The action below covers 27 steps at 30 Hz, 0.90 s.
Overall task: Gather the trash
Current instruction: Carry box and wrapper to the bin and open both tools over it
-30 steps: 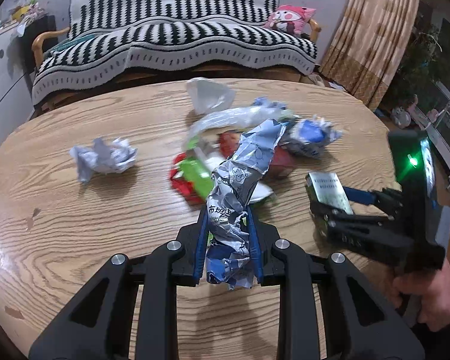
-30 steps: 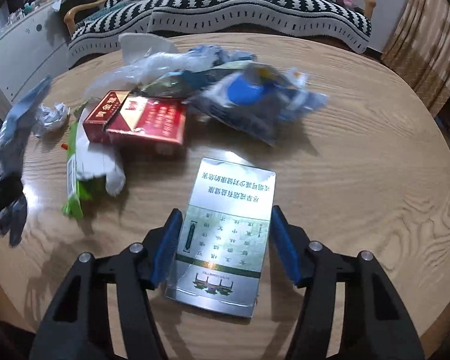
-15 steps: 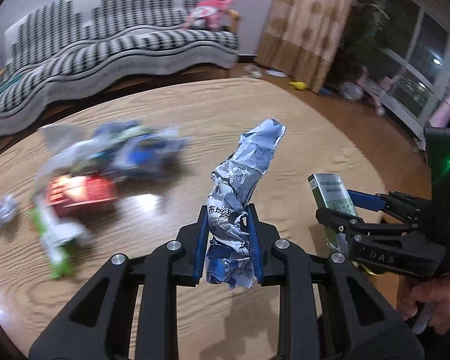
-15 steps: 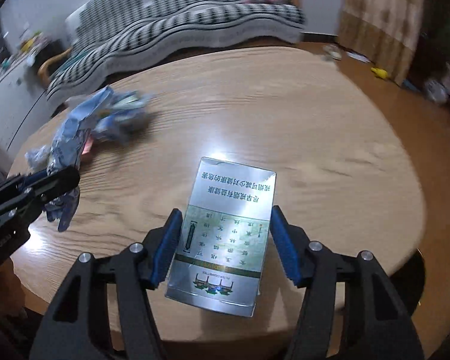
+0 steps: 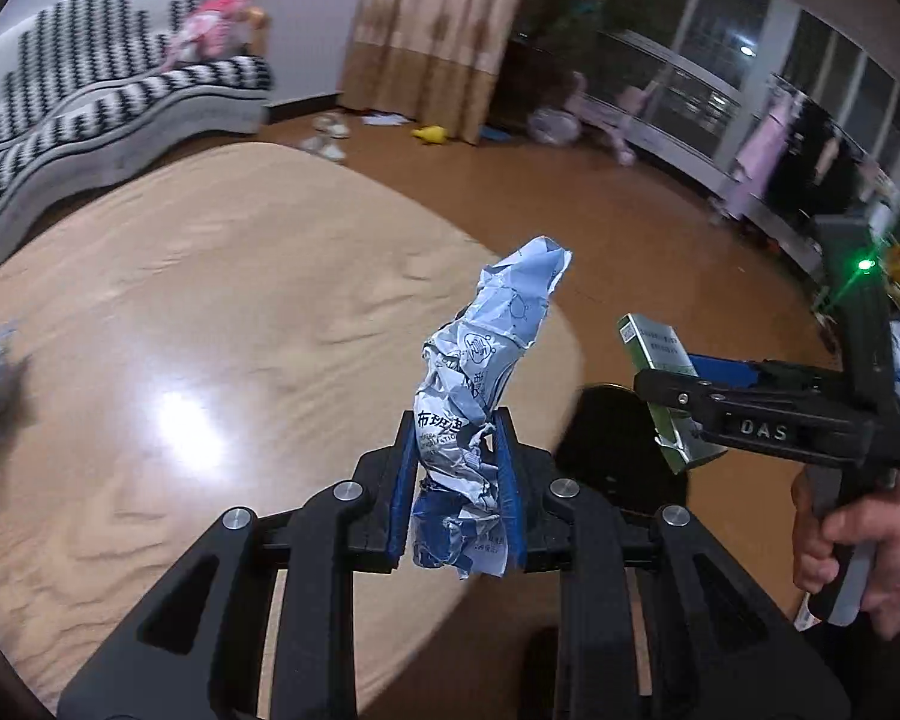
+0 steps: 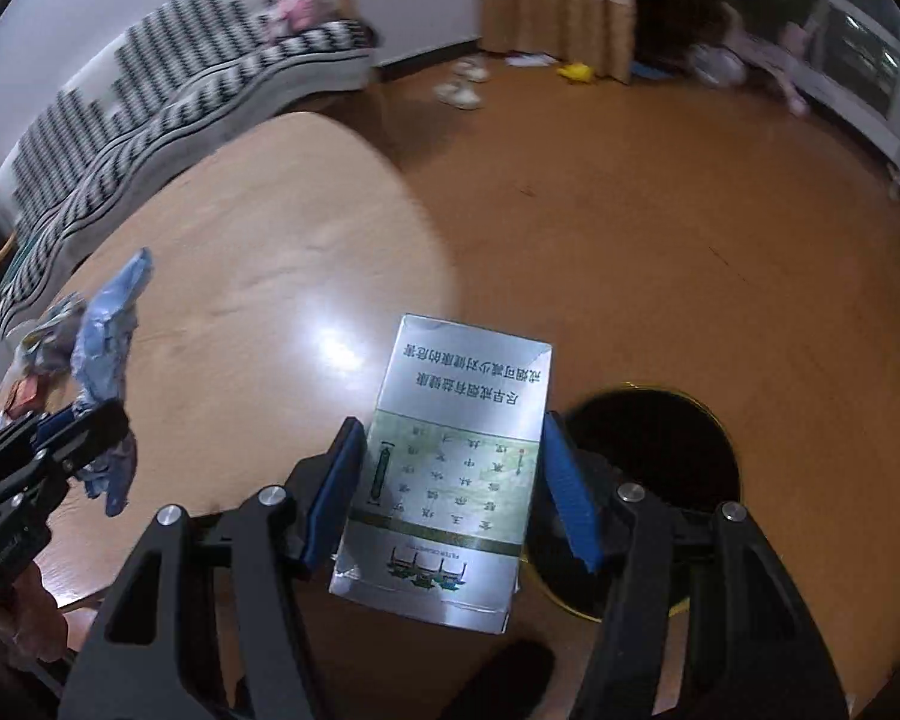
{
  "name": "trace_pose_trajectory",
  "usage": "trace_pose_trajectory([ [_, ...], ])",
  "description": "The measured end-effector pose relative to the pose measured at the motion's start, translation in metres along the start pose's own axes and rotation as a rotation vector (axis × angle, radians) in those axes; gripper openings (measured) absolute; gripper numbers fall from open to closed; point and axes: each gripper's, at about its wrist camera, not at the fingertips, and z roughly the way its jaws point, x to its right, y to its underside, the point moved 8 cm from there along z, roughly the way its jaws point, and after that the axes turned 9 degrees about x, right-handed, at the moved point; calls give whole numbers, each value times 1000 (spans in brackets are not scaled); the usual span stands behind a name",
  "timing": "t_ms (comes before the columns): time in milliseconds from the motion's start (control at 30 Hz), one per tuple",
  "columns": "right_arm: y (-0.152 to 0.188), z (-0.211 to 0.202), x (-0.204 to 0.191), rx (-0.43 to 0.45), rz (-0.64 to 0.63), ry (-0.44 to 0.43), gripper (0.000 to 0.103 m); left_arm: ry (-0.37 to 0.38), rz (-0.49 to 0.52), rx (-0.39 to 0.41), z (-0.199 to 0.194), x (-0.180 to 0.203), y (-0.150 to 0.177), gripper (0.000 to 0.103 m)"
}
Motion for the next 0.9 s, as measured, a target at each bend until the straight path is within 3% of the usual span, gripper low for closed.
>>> trace_pose_trajectory([
  [267,19,1,78,-35,100,58,59,65,59,-45,38,50,9,24],
  [567,32,-10,112,-36,153,75,60,107,78,-72,66,81,11,24],
  [700,29,-14,118,-22,171,88,81,116,82,-79,73,88,11,24],
  [900,21,-11,118,-11,184,91,82,123,86,-95,84,94,15,24],
])
